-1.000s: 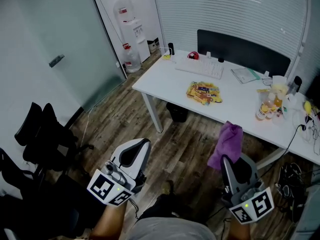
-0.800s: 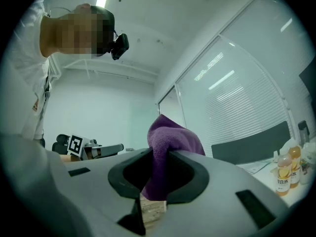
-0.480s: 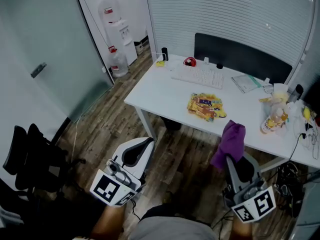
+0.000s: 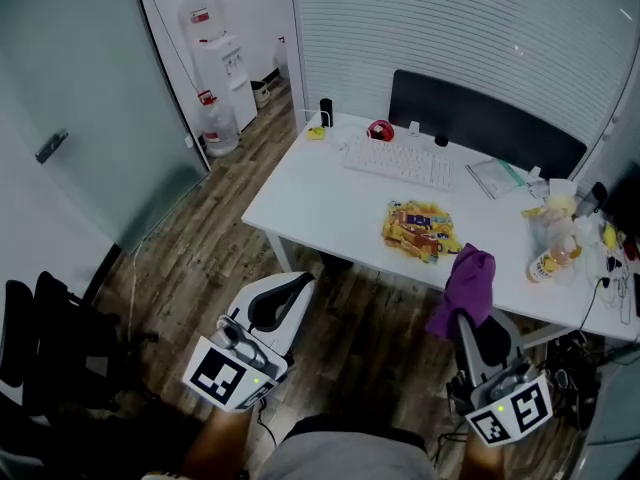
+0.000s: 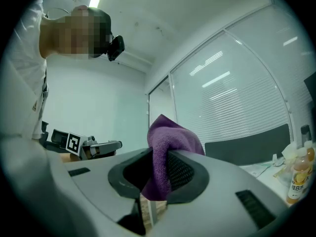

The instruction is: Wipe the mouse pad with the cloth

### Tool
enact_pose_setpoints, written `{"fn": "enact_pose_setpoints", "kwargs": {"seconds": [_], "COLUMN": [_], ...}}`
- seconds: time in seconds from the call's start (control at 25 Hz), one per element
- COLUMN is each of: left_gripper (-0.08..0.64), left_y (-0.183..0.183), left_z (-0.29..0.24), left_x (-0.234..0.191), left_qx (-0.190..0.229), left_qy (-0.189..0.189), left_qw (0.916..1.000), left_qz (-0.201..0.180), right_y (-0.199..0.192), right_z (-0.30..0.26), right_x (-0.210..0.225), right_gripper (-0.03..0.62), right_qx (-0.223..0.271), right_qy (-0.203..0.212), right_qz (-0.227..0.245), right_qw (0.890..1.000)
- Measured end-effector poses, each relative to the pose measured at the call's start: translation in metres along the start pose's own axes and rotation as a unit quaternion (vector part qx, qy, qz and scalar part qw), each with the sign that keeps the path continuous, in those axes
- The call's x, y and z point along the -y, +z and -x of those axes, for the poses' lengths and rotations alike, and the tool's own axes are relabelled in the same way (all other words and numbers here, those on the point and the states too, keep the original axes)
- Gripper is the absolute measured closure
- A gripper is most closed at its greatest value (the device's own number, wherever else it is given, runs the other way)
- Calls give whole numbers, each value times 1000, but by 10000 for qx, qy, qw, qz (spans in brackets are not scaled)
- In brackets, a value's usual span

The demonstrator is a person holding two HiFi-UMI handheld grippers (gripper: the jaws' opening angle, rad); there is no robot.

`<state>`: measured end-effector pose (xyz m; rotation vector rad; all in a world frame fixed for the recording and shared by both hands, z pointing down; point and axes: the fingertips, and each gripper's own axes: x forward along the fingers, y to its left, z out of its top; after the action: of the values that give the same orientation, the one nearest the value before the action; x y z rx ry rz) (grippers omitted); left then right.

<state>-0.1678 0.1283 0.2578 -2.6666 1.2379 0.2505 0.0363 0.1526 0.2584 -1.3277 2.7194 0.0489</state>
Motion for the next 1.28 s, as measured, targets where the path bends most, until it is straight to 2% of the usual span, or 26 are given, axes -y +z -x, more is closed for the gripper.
{"fn": "enact_pose_setpoints", "kwargs": {"seconds": [0.48, 0.68, 1.0, 1.28], "left_gripper": [549, 549, 549, 549], "left_y": [-15, -19, -29, -47], "left_z": [-17, -30, -69, -117], "left_x": [-29, -33, -50, -66], "left_qx": [-2, -52, -126, -217], "left_qy": [-146, -191, -202, -239], "left_qw": [9997, 9997, 9997, 9995], "left_qz": [196, 158, 31, -50], "right_y": [-9, -11, -12, -26], "right_z": [-22, -31, -57, -87], "right_x": [10, 24, 63, 105], "right_gripper": [523, 523, 523, 523], "right_qx": [-102, -73, -6, -145], "right_qy": [-269, -312, -325, -320], "right_qz": [36, 16, 72, 173], "right_qw": [9996, 9995, 9994, 9992]}}
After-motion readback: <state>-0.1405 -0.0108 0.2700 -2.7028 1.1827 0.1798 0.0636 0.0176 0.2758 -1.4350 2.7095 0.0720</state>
